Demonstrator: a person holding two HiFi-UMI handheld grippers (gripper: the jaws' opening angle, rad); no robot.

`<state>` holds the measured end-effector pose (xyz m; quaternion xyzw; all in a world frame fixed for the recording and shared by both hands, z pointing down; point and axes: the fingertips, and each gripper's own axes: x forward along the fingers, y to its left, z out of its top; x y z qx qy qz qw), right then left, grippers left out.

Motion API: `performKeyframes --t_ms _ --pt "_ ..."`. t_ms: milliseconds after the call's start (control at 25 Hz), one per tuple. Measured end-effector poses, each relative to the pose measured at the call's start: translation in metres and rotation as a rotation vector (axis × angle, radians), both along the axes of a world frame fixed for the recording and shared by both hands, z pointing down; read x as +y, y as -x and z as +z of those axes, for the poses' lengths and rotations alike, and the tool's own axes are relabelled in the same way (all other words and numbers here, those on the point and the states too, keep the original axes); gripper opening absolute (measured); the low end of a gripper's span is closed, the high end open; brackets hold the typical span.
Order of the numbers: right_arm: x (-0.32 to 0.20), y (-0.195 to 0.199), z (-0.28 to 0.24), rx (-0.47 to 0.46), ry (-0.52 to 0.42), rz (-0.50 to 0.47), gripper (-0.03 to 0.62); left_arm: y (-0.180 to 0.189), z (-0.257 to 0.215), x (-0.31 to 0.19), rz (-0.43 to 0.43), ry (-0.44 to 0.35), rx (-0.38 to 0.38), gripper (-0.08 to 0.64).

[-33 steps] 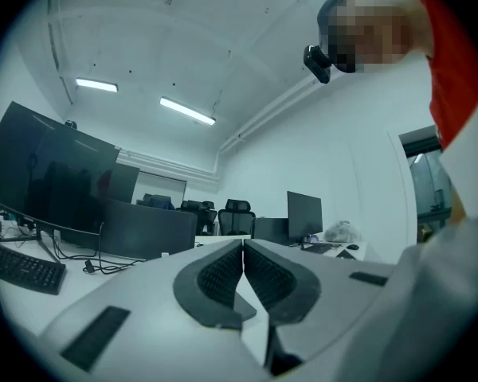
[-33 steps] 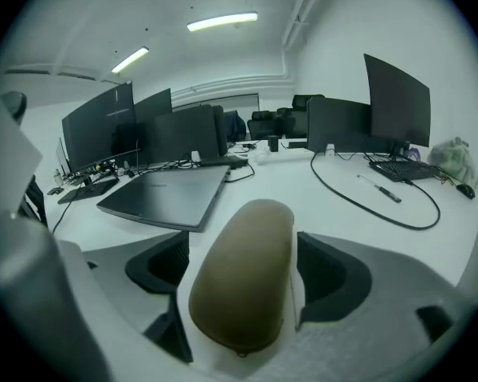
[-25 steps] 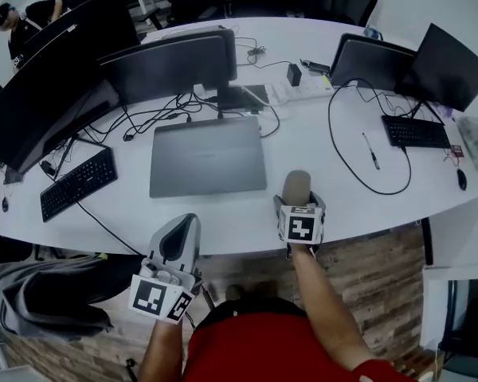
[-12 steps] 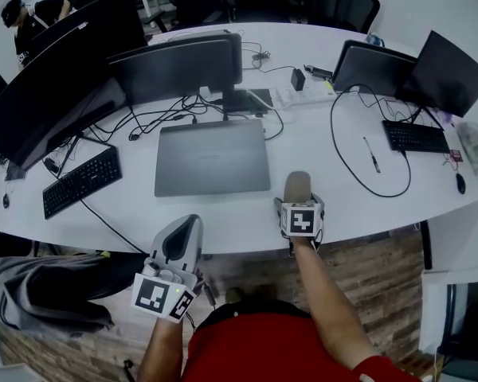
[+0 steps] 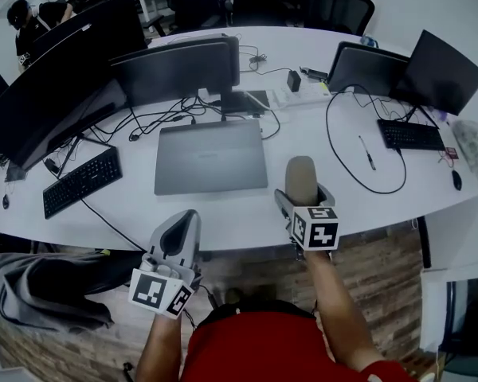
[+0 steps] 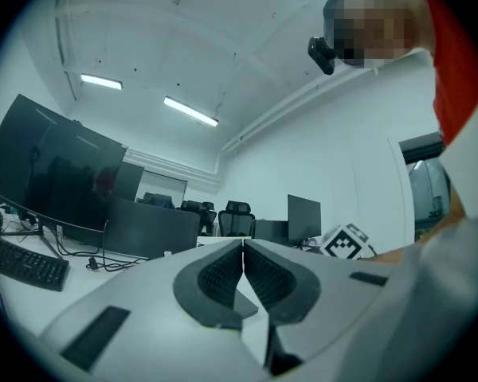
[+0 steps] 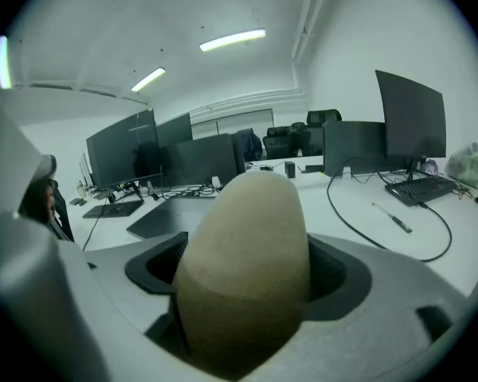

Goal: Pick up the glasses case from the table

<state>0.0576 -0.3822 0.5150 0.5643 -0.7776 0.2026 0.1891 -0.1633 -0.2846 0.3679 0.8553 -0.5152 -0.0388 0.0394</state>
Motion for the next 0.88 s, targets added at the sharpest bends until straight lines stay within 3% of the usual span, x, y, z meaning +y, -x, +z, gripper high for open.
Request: performKeyframes --t_ms 440,880 --pt "0.073 0.011 -0.128 -0.196 -0.226 -0.137 0.430 -0.013 -0.036 0.022 0.021 -0.075 0.018 0.011" --pt "0.108 0.001 -0.164 -0.212 -0.322 -0.162 0.430 -0.017 -0.052 0.035 0.017 -0.114 0.006 0.011"
